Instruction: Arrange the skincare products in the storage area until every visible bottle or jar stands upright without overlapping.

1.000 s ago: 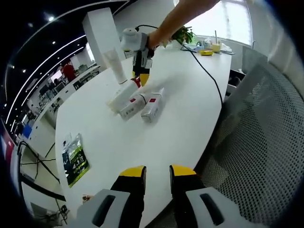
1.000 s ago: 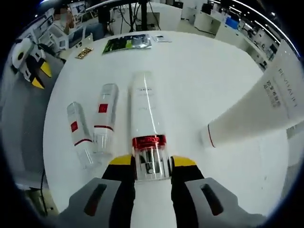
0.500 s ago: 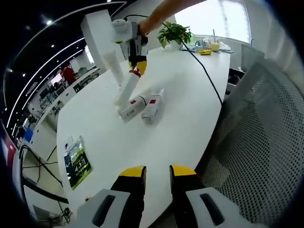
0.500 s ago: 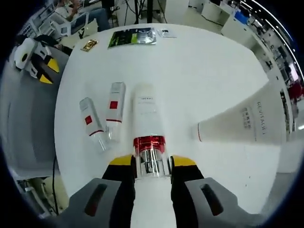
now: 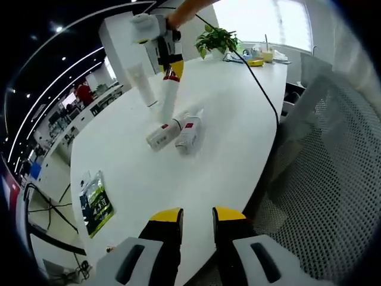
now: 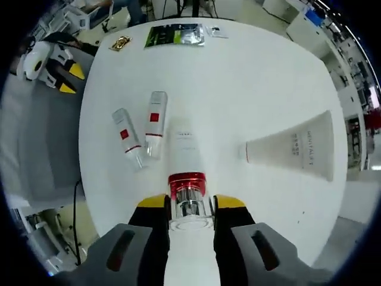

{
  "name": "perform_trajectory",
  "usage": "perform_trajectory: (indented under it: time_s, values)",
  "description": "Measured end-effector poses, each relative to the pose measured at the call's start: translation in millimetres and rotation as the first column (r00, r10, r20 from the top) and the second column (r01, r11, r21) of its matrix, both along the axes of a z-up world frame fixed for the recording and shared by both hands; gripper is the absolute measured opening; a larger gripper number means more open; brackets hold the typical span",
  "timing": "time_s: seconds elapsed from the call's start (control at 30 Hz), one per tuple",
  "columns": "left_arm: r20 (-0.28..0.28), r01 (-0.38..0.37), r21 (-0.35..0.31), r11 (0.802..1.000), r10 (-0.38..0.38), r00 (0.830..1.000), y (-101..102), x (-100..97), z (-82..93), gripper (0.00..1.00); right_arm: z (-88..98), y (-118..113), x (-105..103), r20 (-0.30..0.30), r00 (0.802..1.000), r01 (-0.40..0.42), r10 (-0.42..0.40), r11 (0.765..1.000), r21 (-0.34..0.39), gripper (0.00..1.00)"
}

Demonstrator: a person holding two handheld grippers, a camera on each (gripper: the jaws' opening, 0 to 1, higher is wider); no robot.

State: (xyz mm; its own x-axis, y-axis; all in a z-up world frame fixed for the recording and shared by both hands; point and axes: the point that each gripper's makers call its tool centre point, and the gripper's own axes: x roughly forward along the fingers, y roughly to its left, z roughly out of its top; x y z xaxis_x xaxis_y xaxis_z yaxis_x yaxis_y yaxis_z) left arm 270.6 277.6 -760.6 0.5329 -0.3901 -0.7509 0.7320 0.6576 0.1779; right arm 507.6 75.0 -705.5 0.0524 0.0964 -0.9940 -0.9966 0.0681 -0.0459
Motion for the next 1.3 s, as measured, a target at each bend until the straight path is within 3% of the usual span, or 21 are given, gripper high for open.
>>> perform_trajectory:
  time_s: [0.23, 0.53, 0.8, 1.03, 1.2, 1.3]
  values:
    - [0.000, 0.004, 0.003, 1.000, -0.004, 1.000, 0.0, -0.3, -0.2, 0.21, 15.7, -17.7, 1.0, -0.011, 0.998, -0.067, 0.067, 0.986, -0.153, 0.24]
    - [0.012, -0.002, 0.000, 1.000, 0.002, 1.000, 0.8, 3.2, -0.6, 0.21, 25.9, -30.6, -1.5, -0.050, 0.994, -0.103, 0.094, 0.967, -0.234, 0.24]
    - [0.000, -0.010, 0.001, 1.000, 0.010, 1.000, 2.8, 3.2, -3.4, 0.20, 27.3, -33.4, -3.9, -0.091, 0.991, -0.126, 0.100, 0.930, -0.345, 0.25]
    - [0.006, 0.004, 0.007, 1.000, -0.004, 1.000, 1.3, 2.9, -3.8, 0.20, 20.9, -33.0, 9.5, -0.108, 0.993, -0.095, 0.050, 0.883, -0.460, 0.25]
    - [-0.003, 0.001, 0.006, 1.000, -0.001, 1.000, 1.9, 1.0, -3.4, 0.20, 17.4, -17.8, 14.8, -0.106, 0.994, -0.046, -0.006, 0.876, -0.480, 0.26]
    - [-0.014, -0.001, 0.000, 1.000, 0.001, 1.000, 0.9, -0.7, -3.9, 0.19, 21.0, -17.9, 1.4, -0.103, 0.992, 0.014, -0.075, 0.867, -0.497, 0.26]
